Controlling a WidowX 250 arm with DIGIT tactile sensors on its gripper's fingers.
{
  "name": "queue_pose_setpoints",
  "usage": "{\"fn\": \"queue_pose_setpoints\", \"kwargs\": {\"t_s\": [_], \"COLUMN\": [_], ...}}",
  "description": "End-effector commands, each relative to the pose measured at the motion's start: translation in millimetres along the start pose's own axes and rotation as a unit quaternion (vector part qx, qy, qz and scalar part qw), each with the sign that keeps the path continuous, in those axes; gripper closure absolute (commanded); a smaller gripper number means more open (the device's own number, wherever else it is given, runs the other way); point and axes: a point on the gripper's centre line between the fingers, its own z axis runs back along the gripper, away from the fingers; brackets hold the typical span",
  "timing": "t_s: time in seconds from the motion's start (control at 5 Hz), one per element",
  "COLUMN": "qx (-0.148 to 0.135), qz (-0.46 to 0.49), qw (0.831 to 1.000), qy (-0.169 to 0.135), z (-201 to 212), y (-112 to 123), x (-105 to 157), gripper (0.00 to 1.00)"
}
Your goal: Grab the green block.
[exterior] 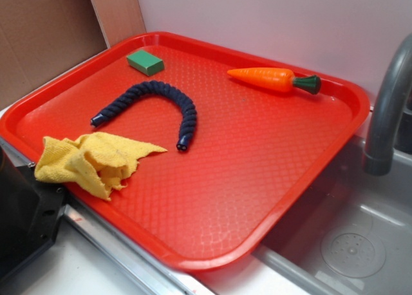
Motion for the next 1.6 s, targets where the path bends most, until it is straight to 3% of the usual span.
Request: {"fn": "queue_pose_setpoints", "kwargs": {"t_s": [0.0, 0.2, 0.4, 0.6, 0.8, 1.0, 1.2, 1.4], "qx": [0.0, -0.023, -0.04, -0.047, -0.03, -0.026, -0.018, 0.003], "qz": [0.0, 0.127, 0.251, 0.371, 0.482, 0.586, 0.646, 0.682], "qw": [1.0, 0.992, 0.967, 0.927, 0.875, 0.808, 0.76, 0.725], "qy": [0.0, -0.001, -0.012, -0.017, -0.032, -0.054, -0.071, -0.091], "z": [0, -5, -11, -25, -50, -72, -88, -123], "y": [0, 16, 28, 44, 60, 79, 91, 109], "x": [0, 19, 31, 44, 63, 88, 107, 134], "gripper": [0.0, 0.0, 0.0, 0.0, 0.0, 0.0, 0.0, 0.0]}}
